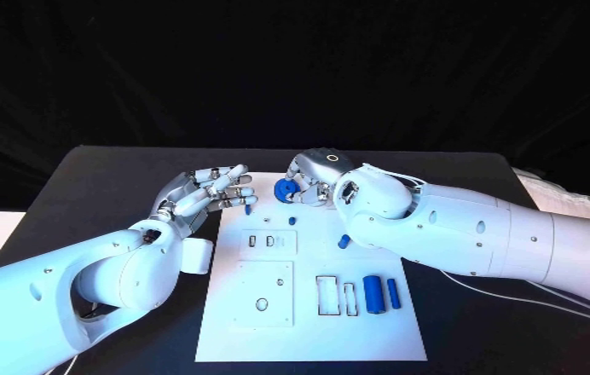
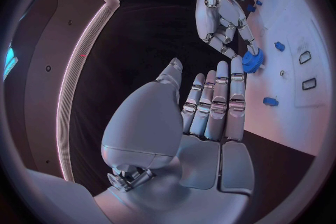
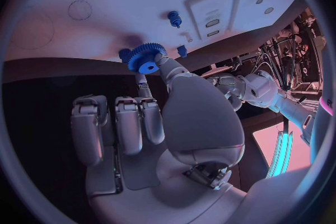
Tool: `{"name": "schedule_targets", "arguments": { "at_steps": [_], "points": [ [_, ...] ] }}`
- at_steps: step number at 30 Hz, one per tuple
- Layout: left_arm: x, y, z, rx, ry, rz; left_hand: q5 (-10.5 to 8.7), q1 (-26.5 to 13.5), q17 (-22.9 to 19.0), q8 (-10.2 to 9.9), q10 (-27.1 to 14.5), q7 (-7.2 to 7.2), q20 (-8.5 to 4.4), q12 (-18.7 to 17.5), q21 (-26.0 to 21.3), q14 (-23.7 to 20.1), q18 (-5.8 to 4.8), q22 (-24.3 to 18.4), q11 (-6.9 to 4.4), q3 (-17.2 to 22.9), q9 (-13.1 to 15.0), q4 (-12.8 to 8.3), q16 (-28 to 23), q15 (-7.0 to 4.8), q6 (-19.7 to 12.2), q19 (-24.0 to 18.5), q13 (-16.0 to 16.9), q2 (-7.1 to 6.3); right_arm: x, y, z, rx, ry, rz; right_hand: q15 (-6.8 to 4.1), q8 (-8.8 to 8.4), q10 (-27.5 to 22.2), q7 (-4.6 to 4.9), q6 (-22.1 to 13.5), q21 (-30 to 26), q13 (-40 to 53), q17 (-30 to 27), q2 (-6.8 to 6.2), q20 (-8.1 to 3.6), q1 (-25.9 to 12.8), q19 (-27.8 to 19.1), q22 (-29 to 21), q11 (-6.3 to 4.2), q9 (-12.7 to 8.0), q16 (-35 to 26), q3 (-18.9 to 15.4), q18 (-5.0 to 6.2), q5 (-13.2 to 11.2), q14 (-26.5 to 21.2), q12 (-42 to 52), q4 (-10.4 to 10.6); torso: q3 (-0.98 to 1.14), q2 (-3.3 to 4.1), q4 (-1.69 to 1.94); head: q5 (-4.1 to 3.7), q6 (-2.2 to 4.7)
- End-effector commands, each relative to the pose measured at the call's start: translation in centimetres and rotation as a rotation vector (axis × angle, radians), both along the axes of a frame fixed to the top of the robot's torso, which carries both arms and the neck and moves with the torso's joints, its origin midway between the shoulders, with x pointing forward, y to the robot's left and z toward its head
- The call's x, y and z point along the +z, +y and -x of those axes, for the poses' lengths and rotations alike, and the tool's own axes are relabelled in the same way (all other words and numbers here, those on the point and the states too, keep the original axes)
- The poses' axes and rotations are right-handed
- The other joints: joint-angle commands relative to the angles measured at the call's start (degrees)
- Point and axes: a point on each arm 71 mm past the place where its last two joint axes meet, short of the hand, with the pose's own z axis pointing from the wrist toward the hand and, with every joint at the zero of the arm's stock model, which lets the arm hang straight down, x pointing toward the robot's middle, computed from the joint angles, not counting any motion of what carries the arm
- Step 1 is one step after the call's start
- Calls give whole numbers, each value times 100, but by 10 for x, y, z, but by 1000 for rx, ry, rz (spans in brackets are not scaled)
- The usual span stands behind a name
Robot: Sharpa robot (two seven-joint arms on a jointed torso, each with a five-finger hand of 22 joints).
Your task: Assemble the parts on the task board
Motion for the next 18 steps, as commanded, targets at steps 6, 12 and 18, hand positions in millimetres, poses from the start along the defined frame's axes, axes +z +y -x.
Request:
{"name": "schedule_targets", "arguments": {
  "at_steps": [6,12,18],
  "points": [
    [1,-3,1,-23,-4,15,-19,-7,9,-22,-2,10,10,-9,-39,5,55,-7,19,-34,-6,-6,-30,17,-8,34,-8,52,-7,7,-4,12,25,30,-13,-39,445,-67,78,20,1253,822,-33,-19,-131,411,1143,7,8,10,31,-43,-31,491,-90,23,8,0,-11,24,-9],
    [1,-4,1,-24,-4,14,-19,-7,9,-22,-2,10,10,-9,-39,5,55,-7,19,-34,-6,-6,-30,17,-8,34,-8,52,-10,8,-7,8,36,38,23,-146,410,-16,-41,13,1205,800,-82,9,-193,401,1126,49,-30,0,35,-39,-136,486,-163,36,11,-1,-10,42,-18],
    [1,-3,0,-23,-3,14,-18,-5,11,-23,-3,10,10,-10,-40,5,55,-7,19,-37,-6,-10,-33,17,-8,34,-8,56,-13,6,-9,-7,50,54,90,-275,267,66,-319,0,1006,797,-206,69,-247,381,1093,123,-92,-4,-9,-32,-373,484,-459,40,8,-1,-17,42,-35]
  ]
}}
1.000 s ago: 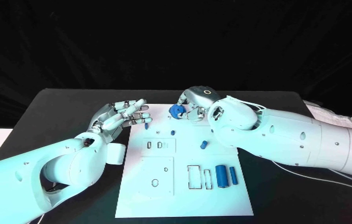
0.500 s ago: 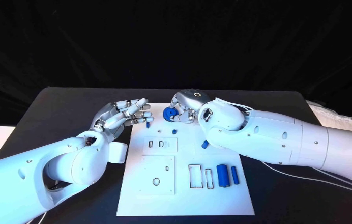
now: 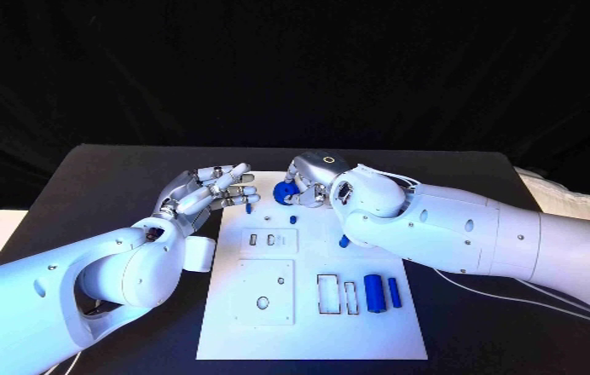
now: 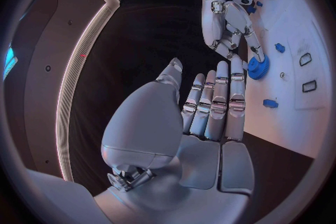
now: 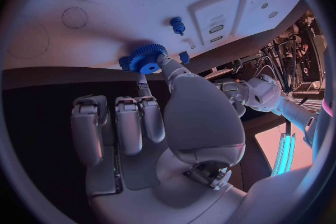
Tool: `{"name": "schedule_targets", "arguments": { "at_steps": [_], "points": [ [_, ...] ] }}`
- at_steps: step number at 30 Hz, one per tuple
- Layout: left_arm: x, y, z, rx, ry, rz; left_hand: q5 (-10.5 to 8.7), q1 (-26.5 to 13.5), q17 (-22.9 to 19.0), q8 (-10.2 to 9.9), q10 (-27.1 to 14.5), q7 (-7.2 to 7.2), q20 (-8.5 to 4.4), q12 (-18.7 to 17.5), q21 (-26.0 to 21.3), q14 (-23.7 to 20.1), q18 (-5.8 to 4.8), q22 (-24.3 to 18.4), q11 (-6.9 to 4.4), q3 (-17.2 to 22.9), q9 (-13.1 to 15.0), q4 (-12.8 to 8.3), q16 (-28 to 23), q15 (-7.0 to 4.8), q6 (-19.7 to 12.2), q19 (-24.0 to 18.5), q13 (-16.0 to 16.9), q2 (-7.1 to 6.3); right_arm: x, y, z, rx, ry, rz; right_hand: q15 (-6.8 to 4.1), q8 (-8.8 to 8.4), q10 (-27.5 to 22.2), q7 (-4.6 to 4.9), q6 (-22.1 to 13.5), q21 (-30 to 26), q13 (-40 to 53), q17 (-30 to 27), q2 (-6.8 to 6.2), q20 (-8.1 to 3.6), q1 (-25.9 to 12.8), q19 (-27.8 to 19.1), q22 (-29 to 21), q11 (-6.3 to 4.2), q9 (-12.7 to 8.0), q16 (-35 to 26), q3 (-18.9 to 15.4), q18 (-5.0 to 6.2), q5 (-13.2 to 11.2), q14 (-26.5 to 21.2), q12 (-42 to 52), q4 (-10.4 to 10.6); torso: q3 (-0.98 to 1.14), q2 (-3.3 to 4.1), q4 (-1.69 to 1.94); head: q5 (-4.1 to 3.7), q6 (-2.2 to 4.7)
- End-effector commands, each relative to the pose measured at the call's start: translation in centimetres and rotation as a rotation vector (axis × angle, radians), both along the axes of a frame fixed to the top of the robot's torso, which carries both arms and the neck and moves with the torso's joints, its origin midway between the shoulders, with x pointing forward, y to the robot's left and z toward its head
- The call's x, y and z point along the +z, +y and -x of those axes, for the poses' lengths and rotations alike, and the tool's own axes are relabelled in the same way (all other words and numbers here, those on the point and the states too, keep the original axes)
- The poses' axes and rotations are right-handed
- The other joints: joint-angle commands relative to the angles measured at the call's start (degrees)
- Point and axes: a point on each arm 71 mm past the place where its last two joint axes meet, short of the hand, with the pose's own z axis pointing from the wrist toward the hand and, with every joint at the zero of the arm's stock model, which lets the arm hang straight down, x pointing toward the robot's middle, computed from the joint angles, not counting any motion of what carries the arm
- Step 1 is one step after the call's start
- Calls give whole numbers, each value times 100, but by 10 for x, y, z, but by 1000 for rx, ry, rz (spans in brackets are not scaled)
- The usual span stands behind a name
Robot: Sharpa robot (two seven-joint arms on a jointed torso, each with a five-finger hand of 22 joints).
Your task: Assemble the parts on the task board
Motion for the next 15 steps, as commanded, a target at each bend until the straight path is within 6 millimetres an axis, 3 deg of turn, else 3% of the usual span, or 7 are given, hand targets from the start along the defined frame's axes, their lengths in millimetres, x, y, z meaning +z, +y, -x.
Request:
{"name": "schedule_targets", "arguments": {
  "at_steps": [1,15],
  "points": [
    [1,-2,0,-20,-4,13,-18,-5,5,-23,-3,10,10,-10,-15,5,55,-8,19,-37,-6,-10,-33,17,-9,34,-8,56,-3,0,-1,-1,19,26,73,-31,252,27,-154,-1,986,799,-80,63,-16,366,1093,69,-39,-3,-59,-33,-129,463,-132,5,-3,-1,-7,1,-9],
    [1,-1,0,-19,-2,11,-18,-5,5,-23,-3,10,10,-10,-15,5,55,-8,19,-37,-6,-10,-33,17,-9,34,-8,56,1,-5,3,2,-20,-36,138,-12,194,94,-435,-11,914,812,-198,136,-87,353,1073,136,-43,-1,-177,-27,-248,464,-266,183,1,-1,-3,-20,-9]
  ]
}}
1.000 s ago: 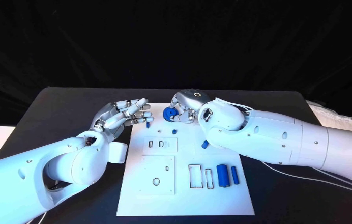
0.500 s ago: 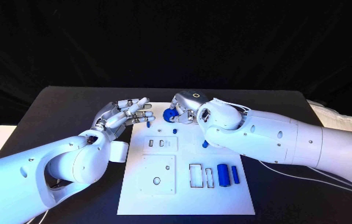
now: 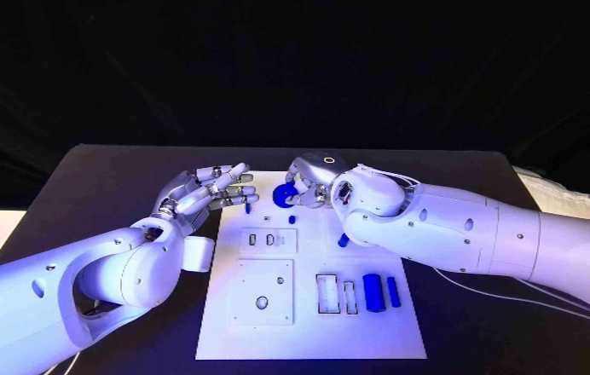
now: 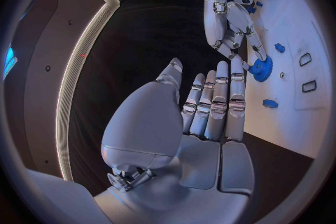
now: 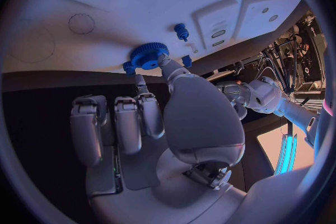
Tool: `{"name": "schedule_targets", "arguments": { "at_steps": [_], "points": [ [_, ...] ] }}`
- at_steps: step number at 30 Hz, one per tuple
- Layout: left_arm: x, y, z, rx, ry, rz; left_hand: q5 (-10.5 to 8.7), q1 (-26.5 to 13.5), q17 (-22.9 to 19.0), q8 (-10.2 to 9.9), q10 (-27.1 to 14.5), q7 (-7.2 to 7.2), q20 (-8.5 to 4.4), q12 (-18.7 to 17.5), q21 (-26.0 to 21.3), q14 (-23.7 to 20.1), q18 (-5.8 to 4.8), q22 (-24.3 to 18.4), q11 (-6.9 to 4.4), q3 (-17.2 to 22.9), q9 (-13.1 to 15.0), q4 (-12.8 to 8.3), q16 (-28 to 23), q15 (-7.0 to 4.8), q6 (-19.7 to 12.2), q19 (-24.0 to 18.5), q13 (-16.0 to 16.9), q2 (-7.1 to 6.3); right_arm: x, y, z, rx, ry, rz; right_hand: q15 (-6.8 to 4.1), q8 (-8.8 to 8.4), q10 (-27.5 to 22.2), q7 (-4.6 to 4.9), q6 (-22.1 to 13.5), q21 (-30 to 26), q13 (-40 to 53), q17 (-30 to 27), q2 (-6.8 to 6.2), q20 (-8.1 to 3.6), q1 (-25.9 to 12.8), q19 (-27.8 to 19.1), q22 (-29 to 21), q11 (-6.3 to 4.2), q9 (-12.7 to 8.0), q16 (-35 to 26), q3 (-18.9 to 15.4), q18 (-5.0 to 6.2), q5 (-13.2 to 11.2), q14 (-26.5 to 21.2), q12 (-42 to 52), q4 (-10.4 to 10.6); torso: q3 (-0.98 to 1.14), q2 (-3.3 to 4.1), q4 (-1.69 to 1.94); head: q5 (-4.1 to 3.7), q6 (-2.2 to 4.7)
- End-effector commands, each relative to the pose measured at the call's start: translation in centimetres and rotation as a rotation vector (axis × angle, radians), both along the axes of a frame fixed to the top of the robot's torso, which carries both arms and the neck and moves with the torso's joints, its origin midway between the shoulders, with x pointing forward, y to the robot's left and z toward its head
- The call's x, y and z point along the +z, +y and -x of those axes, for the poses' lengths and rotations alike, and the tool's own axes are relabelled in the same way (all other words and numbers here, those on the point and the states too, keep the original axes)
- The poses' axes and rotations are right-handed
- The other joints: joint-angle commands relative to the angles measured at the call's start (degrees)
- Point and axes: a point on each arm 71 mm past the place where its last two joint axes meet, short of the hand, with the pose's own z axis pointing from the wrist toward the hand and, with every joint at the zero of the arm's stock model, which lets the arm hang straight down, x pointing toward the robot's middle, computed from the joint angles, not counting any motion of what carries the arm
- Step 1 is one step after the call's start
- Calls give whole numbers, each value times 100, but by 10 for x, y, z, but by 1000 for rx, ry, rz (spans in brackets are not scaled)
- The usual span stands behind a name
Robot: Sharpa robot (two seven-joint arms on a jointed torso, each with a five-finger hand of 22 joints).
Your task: Assemble the parts on the task board
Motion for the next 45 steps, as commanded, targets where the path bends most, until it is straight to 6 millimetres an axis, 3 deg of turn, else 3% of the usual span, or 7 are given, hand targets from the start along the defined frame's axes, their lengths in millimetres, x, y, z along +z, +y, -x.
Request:
{"name": "schedule_targets", "arguments": {
  "at_steps": [1,8,13,18,22,37,45],
  "points": [
    [1,-2,0,-18,-4,11,-19,-5,6,-23,-3,11,10,-10,-15,5,55,-9,19,-37,-6,-10,-33,17,-9,34,-8,56,4,-4,4,10,-42,-66,50,5,200,-17,-13,-10,924,818,-27,56,7,360,1079,51,9,0,4,-29,39,472,15,62,5,-3,-2,-5,-2],
    [1,0,1,-14,-4,10,-17,0,8,-24,-5,11,11,-12,-18,4,55,-10,19,-42,-6,-17,-37,18,-10,34,-8,60,15,-39,17,21,-29,-216,29,28,213,-45,107,-11,943,797,53,44,226,359,1076,24,29,-9,116,-28,137,468,27,-5,5,-13,-30,-20,30],
    [1,2,0,-12,-5,9,-17,0,8,-24,-5,11,11,-12,-18,4,55,-10,19,-42,-6,-17,-37,18,-10,34,-8,60,20,-79,23,41,24,-277,32,0,206,-28,90,-24,944,824,42,41,430,338,1044,33,16,-1,194,-21,88,472,15,-176,7,-54,-103,-14,34],
    [-1,3,-1,-7,-4,8,-17,7,11,-25,-5,10,11,-14,-20,5,55,-12,19,-46,-5,-26,-40,18,-11,34,-8,62,20,-116,26,63,35,-274,41,-7,183,-18,56,-34,921,864,-21,48,494,323,1020,42,9,12,178,-15,72,479,-30,-258,54,-90,-186,19,51],
    [-3,3,-1,-8,-1,8,-17,7,11,-25,-5,10,11,-14,-20,5,55,-12,19,-46,-5,-26,-40,18,-11,34,-8,62,14,-139,25,51,31,-241,46,-9,167,-12,32,-38,905,864,-53,53,500,316,1010,49,6,11,154,-13,77,478,-61,-279,80,-120,-226,-25,53],
    [-8,2,-3,-7,8,7,-16,19,14,-26,-5,9,11,-16,-22,6,56,-13,19,-50,-5,-38,-44,18,-11,35,-8,65,-13,-177,15,-21,82,-188,49,-9,153,-10,17,-46,889,854,-78,56,510,304,990,51,5,7,132,-9,81,475,-88,-296,158,-129,-245,16,64],
    [-9,2,-3,-6,9,7,-16,19,14,-26,-5,9,11,-16,-22,6,56,-13,19,-50,-5,-38,-44,18,-11,35,-8,65,-24,-184,13,-36,107,-173,50,-8,148,-9,15,-48,883,851,-85,57,514,302,987,51,6,5,127,-8,80,474,-98,-301,155,-138,-249,-12,23]
  ]
}}
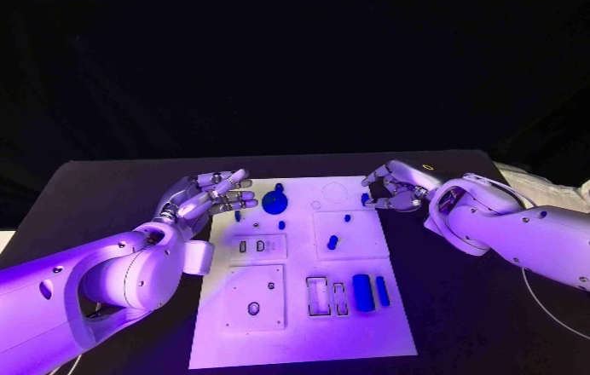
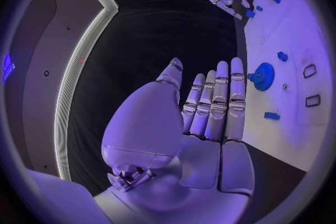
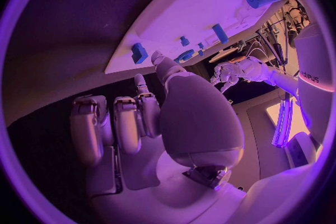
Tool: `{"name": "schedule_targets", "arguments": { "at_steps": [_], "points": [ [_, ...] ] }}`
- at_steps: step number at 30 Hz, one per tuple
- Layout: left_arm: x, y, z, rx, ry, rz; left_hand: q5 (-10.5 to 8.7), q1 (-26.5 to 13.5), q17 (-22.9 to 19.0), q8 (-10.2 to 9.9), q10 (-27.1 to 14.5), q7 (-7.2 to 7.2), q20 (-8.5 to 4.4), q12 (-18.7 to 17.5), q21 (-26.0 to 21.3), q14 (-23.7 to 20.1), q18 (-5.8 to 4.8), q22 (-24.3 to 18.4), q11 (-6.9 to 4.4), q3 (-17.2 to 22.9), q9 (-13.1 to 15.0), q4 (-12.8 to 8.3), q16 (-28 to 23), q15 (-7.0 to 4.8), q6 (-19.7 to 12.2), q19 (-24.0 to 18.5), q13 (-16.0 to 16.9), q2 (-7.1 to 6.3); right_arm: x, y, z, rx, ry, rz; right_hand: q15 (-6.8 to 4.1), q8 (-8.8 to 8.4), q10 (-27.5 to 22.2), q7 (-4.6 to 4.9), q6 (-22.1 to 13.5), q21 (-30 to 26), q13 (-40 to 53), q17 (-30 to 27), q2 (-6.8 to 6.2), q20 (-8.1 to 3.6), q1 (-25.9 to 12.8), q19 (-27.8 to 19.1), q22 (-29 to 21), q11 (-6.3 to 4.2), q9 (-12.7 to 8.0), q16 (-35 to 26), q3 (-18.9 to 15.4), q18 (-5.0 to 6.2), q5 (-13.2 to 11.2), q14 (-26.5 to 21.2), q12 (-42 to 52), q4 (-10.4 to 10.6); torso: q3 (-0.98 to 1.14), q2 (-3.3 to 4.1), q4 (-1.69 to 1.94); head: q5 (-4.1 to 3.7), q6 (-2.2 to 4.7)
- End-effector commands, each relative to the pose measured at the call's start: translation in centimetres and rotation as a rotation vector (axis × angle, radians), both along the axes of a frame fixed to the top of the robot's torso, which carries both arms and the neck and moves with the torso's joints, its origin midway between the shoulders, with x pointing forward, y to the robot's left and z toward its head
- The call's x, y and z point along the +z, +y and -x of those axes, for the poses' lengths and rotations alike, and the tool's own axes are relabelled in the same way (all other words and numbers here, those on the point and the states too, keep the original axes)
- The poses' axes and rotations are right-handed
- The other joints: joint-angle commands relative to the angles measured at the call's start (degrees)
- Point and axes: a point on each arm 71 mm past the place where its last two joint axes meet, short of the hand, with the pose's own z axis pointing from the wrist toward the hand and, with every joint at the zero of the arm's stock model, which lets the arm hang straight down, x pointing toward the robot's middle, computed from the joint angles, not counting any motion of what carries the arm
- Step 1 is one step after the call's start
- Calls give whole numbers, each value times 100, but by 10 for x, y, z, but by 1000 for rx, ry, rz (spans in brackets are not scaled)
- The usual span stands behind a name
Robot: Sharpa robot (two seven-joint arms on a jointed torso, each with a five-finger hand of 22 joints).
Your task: Assemble the parts on the task board
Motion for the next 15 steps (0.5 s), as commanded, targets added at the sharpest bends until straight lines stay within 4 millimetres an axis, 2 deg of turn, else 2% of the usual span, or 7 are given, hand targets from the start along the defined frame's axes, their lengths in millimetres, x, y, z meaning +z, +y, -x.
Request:
{"name": "schedule_targets", "arguments": {
  "at_steps": [1,10,15],
  "points": [
    [1,-2,0,-19,-8,14,-17,-4,5,-26,-5,10,11,-16,-22,6,56,-9,19,-18,-5,-6,-22,17,-11,35,-8,43,-5,1,0,28,25,10,39,-8,148,-4,-54,-25,881,848,-33,58,38,302,985,52,-7,5,-10,-8,-29,486,-39,-23,1,-1,1,-41,-15],
    [0,-2,0,-20,-5,14,-17,-4,5,-26,-5,10,11,-16,-22,6,56,-9,19,-18,-5,-6,-22,17,-11,35,-8,43,-9,-2,-1,22,34,14,39,-1,156,-5,-44,-25,893,860,-27,59,47,304,988,51,-4,9,-11,-9,-26,488,-21,-29,-5,-7,7,-49,-43],
    [0,-3,0,-20,-5,14,-17,-4,5,-26,-5,10,11,-16,-22,6,56,-9,19,-18,-5,-6,-22,17,-11,35,-8,43,-11,-3,-4,11,40,11,37,17,169,-9,0,-22,910,878,35,60,65,308,997,47,6,15,2,-10,-16,491,1,-36,-8,-3,13,-53,-45]
  ]
}}
